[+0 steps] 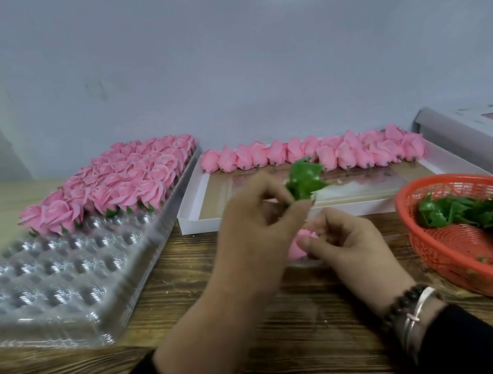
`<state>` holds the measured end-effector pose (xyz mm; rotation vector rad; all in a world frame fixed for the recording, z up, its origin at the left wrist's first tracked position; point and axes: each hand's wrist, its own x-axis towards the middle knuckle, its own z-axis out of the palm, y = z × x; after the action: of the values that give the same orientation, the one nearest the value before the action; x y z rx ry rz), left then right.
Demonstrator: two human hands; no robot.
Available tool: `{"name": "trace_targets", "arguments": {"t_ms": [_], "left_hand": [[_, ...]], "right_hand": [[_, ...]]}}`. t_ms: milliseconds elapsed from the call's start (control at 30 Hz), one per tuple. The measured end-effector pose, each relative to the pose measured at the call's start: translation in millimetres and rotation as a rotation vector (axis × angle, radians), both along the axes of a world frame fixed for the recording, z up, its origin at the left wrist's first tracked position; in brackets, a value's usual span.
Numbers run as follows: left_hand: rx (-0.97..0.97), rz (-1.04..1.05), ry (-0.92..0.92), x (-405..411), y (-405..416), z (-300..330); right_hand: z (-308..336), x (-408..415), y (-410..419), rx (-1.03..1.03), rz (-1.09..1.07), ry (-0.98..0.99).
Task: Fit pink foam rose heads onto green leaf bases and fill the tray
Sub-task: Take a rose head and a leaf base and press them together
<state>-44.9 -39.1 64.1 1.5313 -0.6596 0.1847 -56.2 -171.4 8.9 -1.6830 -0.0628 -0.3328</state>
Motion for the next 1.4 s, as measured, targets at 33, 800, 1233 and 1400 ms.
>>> {"name": "trace_targets", "arguments": {"t_ms": [33,800,1233,1400], "left_hand": [[-0.002,0.029,0.038,3,11,-5],[0.036,0.014,0.355,24,30,-40],[-0.148,-0.181,0.542,23,29,-43],[-0.118,-0.162,0.559,21,29,-43]], "right_hand": [[1,-2,0,-0.001,-0.001,-0.020],[3,-11,-11,-0.056,-0.359,-0.154],[20,-26,7,0.053,-0.236,-0.237],[12,-19,9,-0.049,-0.207,-0.214]]}}
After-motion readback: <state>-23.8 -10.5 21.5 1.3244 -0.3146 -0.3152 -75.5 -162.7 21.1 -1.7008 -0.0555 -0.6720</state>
